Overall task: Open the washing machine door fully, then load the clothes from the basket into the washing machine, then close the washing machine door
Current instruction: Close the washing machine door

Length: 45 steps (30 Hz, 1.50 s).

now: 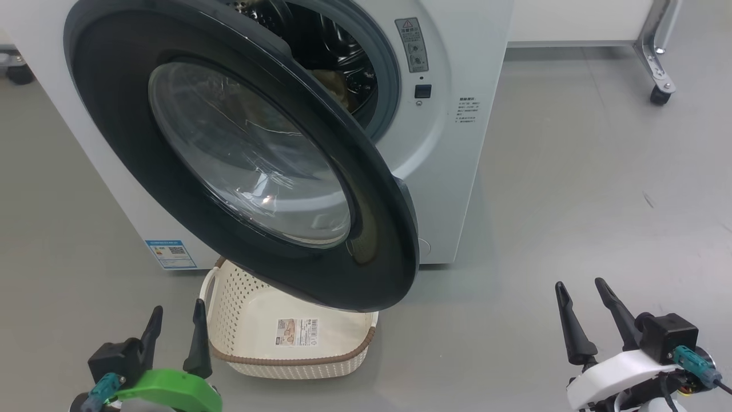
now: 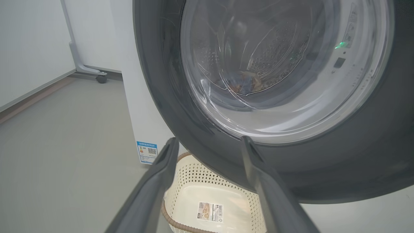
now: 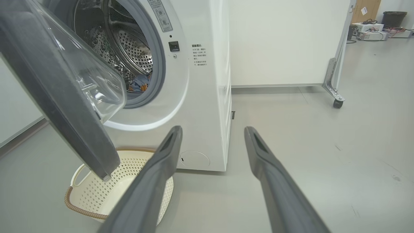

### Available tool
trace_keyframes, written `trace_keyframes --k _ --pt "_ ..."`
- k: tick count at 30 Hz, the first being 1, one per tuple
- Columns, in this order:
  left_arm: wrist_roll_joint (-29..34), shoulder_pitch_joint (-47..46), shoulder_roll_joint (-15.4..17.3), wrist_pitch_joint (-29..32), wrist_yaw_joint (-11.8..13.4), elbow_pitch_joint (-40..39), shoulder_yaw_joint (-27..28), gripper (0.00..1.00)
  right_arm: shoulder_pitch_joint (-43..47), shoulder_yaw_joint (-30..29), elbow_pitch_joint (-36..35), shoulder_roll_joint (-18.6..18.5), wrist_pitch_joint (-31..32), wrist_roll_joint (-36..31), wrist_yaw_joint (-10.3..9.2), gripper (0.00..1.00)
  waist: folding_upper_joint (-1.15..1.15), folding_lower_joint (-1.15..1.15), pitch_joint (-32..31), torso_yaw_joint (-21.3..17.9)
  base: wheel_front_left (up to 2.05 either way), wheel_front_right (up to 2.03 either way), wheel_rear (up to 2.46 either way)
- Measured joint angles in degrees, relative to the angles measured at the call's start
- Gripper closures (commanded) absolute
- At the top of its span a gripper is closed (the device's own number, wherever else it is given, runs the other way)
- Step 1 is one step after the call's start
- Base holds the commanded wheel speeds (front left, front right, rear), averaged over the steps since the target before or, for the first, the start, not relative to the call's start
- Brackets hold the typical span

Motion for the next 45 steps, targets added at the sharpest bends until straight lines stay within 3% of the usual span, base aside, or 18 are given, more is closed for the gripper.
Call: trace_keyframes --k 24,25,26,27,28,45 --pt "4.91 5.33 -1.47 0.00 0.19 -4.41 4.41 0.00 0.01 1.13 0.53 0.00 0.00 -0.18 0.00 0.00 0.00 0.00 -0.63 1.84 0.00 0.00 0.00" --pt "5.22 5.45 -1.57 0.00 0.19 -4.53 4.50 0.00 0.01 1.11 0.63 0.00 0.00 -0.18 0.00 0.08 0.00 0.00 -0.61 1.88 0.00 0.00 0.00" --pt "5.48 5.54 -1.67 0.00 0.19 -4.67 4.61 0.00 0.01 1.11 0.80 0.00 0.00 -0.18 0.00 0.61 0.00 0.00 -0.59 1.91 0.00 0.00 0.00" --pt "5.65 5.63 -1.72 0.00 0.19 -4.85 4.75 0.00 0.01 1.10 0.92 0.00 0.00 -0.18 0.00 0.94 0.00 0.00 -0.57 1.94 0.00 0.00 0.00" --pt "5.93 5.73 -1.79 -0.01 0.19 -5.02 4.88 0.00 0.01 1.09 1.04 0.01 0.00 -0.16 0.01 1.00 0.00 0.00 -0.55 1.97 0.00 0.00 0.00" --pt "7.42 6.99 -3.50 0.00 -0.58 -6.11 6.82 0.00 -1.81 -0.76 1.60 0.49 0.01 0.91 0.00 1.00 0.00 0.00 -0.42 2.74 0.00 0.00 0.00"
